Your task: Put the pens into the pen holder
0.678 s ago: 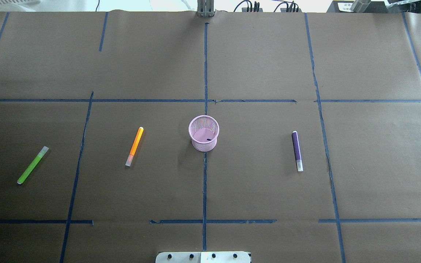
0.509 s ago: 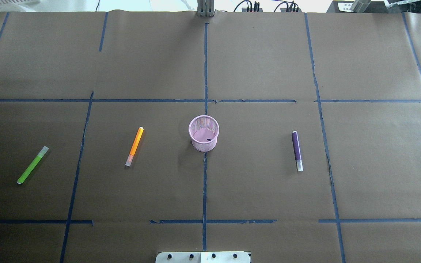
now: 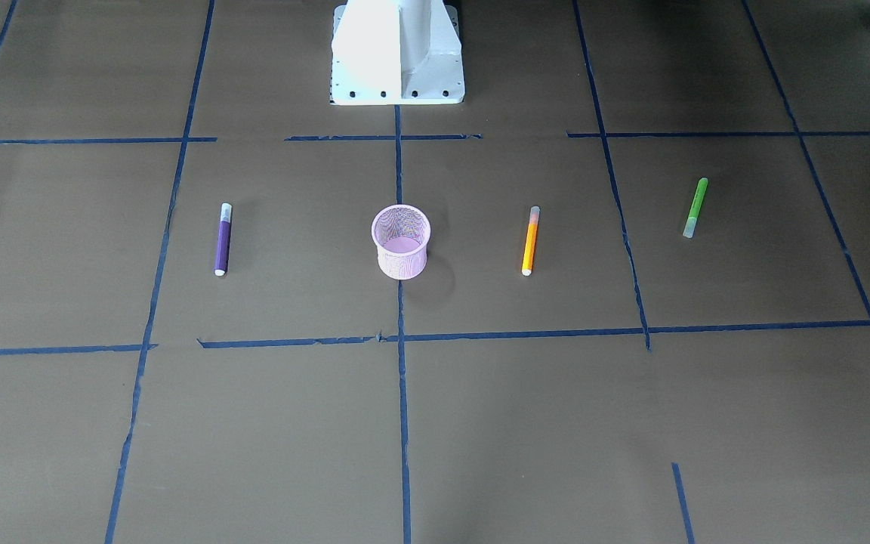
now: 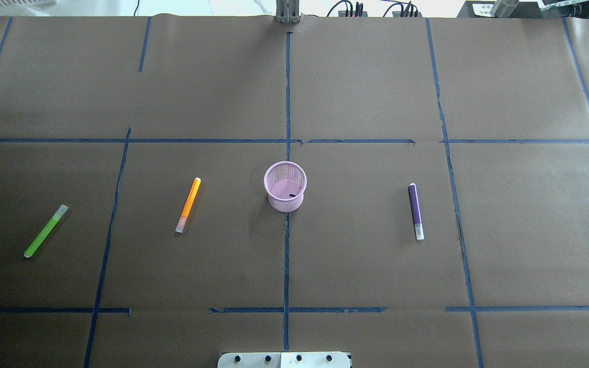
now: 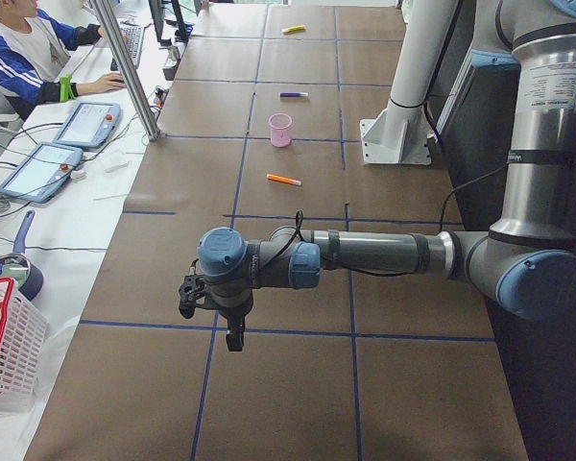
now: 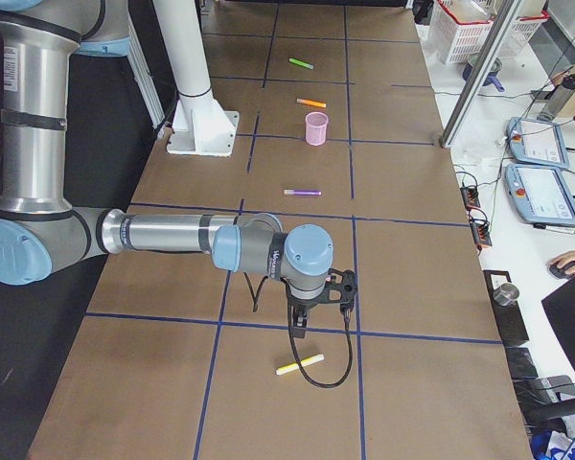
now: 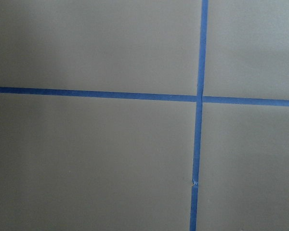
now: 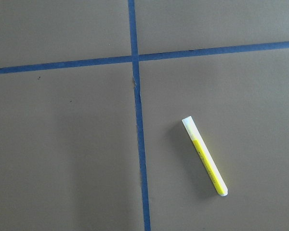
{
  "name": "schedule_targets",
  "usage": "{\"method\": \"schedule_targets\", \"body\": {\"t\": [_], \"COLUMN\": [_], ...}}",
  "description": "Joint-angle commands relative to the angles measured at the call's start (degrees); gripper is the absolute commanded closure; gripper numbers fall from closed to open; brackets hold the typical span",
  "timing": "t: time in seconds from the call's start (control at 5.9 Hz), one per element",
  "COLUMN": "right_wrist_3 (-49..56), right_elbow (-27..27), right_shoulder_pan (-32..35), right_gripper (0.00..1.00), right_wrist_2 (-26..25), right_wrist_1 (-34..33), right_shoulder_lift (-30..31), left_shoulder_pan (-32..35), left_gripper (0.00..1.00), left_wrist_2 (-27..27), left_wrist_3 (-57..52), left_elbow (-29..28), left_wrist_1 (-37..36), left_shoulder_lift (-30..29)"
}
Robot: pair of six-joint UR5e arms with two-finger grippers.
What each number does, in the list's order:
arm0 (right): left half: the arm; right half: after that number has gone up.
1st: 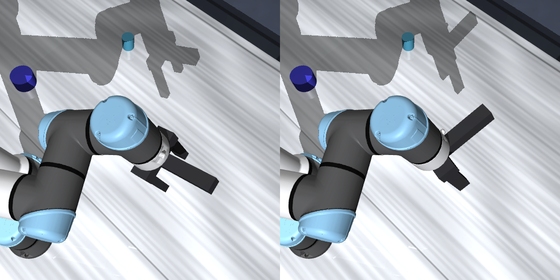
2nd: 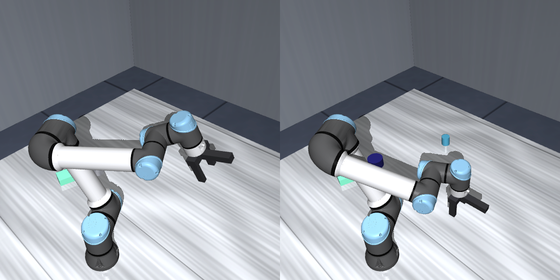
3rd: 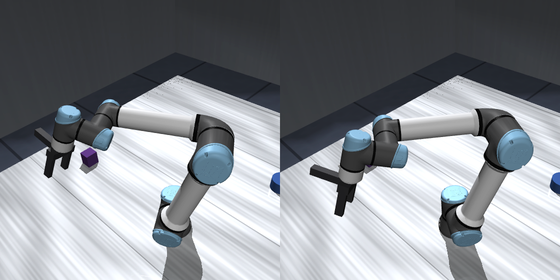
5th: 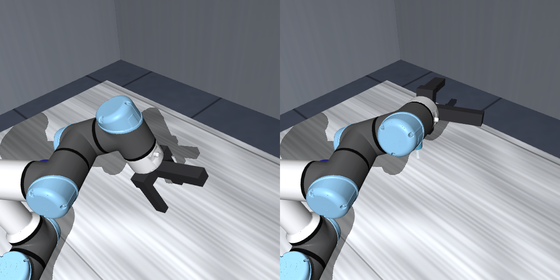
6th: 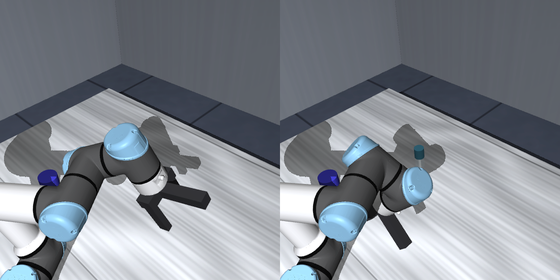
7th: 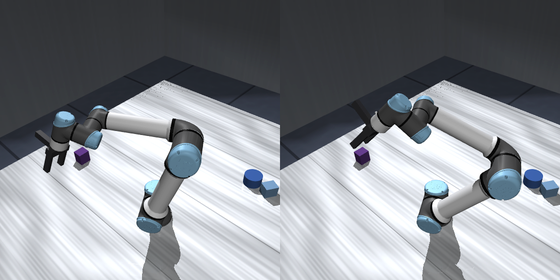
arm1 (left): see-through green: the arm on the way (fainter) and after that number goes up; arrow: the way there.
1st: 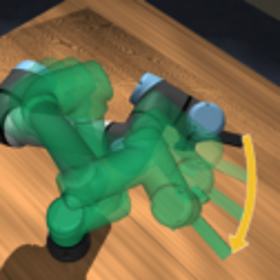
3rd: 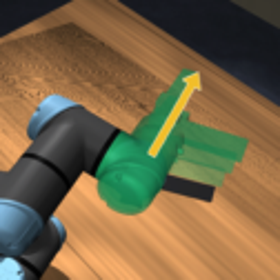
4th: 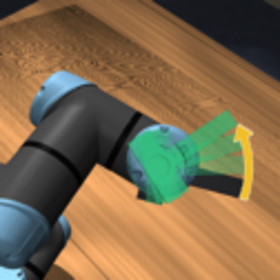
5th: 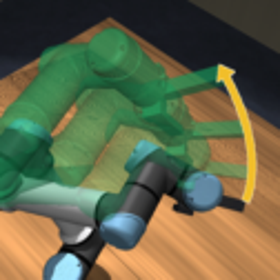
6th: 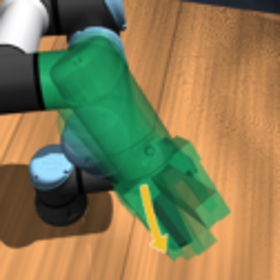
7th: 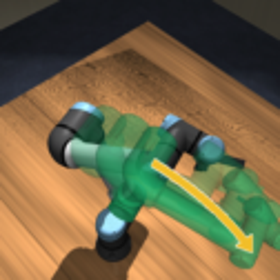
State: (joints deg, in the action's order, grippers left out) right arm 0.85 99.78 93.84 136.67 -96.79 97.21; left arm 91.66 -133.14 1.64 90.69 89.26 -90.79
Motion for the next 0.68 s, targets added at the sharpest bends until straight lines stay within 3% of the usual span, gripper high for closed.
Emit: {"method": "schedule_targets", "body": {"t": [0.0,0.51], "right_wrist_3": [-0.1,-0.1], "right_elbow": [0.5,1.1], "right_shoulder_pan": [0.0,0.0], "right_gripper": [0.0,0.0], "right_wrist_2": [0.0,-0.1], "right_wrist_1": [-0.1,-0.1], "right_shoulder_lift": [0.0,0.0], "left_shoulder_pan": [-0.2,-0.3], "left_gripper": [0.0,0.0], "left_wrist_2": [-0.1,-0.1], "left_wrist_3": [0.3,0.0], "left_elbow": [-0.1,0.3], "left_wrist_1": [-0.1,1.0], "left_shoulder_lift": [-0.4,-0.4]}}
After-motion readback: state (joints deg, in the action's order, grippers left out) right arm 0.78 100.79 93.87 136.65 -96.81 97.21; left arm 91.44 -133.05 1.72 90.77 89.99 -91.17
